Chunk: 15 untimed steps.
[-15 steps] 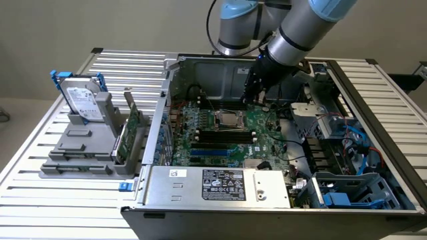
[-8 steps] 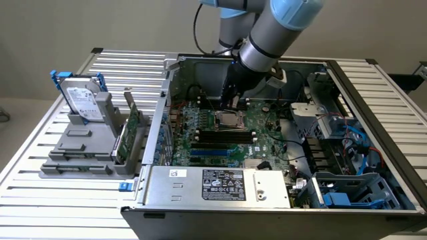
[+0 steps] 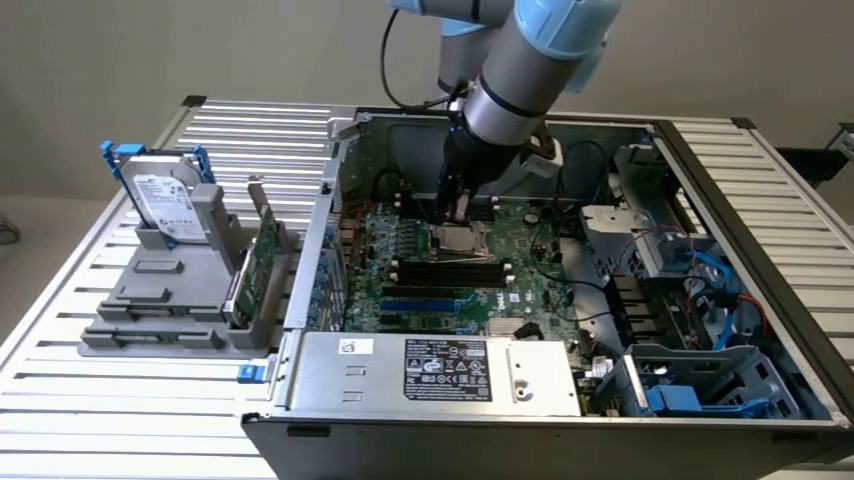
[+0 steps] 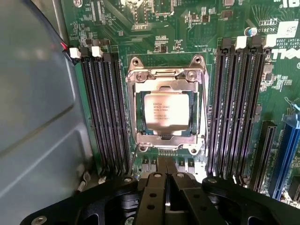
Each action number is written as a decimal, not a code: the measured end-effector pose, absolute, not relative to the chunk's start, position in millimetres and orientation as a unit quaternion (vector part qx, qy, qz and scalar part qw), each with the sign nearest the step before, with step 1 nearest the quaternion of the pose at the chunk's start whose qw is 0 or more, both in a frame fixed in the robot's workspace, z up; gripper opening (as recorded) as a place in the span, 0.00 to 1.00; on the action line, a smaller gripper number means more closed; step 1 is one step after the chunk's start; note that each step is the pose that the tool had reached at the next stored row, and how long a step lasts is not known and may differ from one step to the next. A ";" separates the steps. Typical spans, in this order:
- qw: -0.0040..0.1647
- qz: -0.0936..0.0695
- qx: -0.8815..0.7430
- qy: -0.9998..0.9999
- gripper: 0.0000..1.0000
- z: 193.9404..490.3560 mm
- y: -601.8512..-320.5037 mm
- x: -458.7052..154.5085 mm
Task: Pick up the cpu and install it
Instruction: 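Close the cpu cover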
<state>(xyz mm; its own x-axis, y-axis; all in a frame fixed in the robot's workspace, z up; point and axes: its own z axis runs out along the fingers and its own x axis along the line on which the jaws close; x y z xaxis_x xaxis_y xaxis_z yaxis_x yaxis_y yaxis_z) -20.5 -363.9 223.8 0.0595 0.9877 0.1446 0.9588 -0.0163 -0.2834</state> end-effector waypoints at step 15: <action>0.145 0.041 -0.712 -0.685 0.11 205.5 -363.9 -26.0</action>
<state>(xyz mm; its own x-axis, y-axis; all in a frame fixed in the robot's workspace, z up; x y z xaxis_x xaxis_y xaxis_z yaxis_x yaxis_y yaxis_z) -26.0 -363.9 205.5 0.0568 0.9885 0.1405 0.9645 -0.0180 -0.2636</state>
